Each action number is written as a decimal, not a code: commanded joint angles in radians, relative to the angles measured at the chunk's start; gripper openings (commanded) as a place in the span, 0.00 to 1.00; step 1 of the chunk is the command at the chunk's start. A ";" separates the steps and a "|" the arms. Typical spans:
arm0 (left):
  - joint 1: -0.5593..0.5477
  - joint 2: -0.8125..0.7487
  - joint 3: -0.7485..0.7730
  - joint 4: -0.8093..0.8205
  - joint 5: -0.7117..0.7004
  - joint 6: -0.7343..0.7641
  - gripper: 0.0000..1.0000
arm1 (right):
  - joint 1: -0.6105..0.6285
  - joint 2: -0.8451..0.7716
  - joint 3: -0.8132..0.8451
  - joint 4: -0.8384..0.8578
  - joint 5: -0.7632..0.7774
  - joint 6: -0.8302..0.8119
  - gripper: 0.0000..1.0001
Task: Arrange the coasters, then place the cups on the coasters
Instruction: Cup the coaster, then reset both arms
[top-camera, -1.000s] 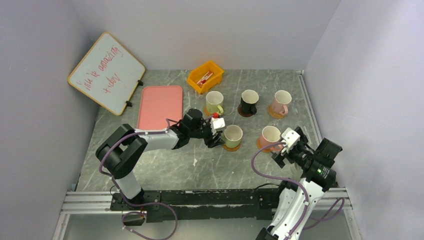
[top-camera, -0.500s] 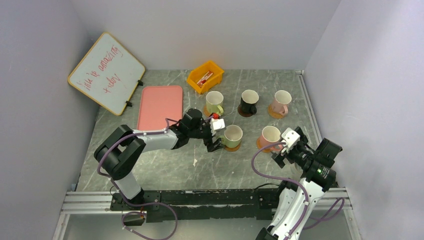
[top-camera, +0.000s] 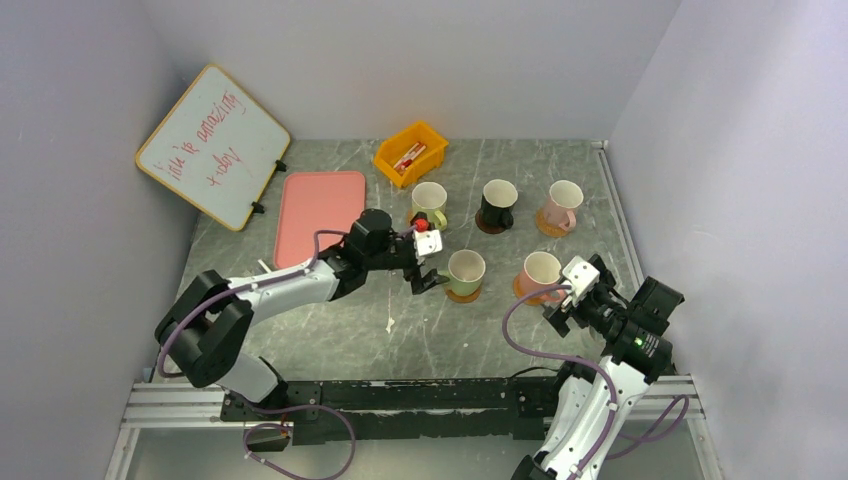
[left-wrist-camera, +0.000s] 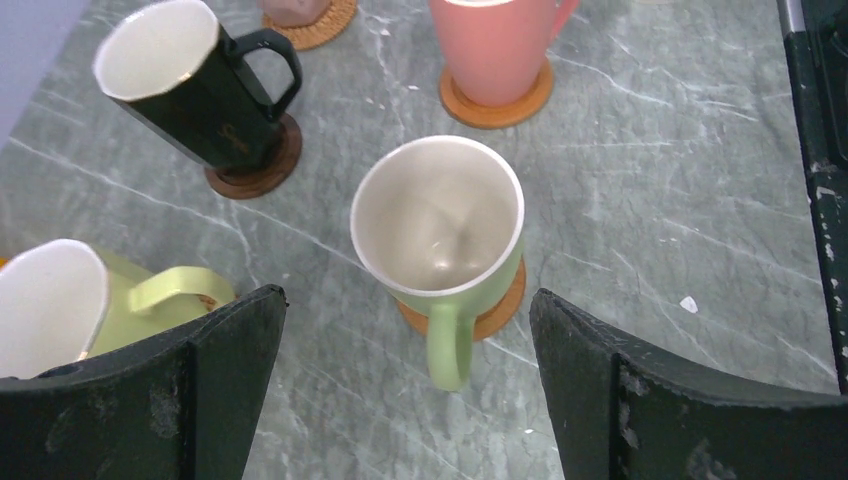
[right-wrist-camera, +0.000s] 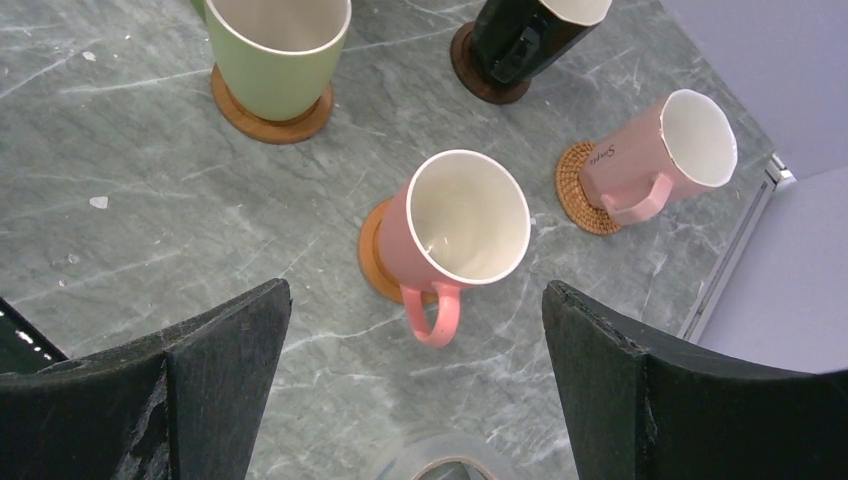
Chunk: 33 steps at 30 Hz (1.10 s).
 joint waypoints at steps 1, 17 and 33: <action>-0.005 -0.072 0.009 0.034 -0.046 0.023 0.97 | -0.006 -0.003 0.007 -0.005 -0.046 -0.031 1.00; 0.088 -0.259 -0.056 0.130 -0.413 0.104 0.97 | -0.006 -0.009 0.029 0.030 -0.023 0.027 1.00; 0.438 -0.686 -0.216 -0.070 -0.548 -0.008 0.96 | -0.006 -0.065 0.119 0.020 0.036 0.152 1.00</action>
